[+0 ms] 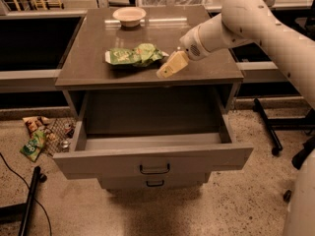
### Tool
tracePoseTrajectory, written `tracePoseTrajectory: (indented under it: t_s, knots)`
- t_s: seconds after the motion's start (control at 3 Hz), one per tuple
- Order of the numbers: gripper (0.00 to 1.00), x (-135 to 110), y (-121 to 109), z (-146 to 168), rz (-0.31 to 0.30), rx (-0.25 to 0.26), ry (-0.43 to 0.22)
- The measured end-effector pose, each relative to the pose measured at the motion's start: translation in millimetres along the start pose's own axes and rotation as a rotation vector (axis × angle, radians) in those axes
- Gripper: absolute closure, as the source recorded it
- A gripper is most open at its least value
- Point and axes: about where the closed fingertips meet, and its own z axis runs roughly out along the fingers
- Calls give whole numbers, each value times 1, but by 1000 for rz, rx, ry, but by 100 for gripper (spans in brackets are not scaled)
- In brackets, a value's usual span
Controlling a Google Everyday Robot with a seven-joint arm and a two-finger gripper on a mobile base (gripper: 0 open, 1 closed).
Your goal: Place green jalapeno chip bag into top drawer
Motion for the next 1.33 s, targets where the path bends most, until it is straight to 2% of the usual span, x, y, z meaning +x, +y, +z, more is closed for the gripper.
tracePoseTrajectory:
  t_s: [0.33, 0.67, 1.0, 1.33]
  knots:
    - [0, -4, -15, 22, 31, 35, -42]
    - [0, -8, -24, 42, 42, 63, -48]
    - [18, -12, -30, 55, 48, 78, -62]
    - [41, -19, -28, 69, 41, 64, -82]
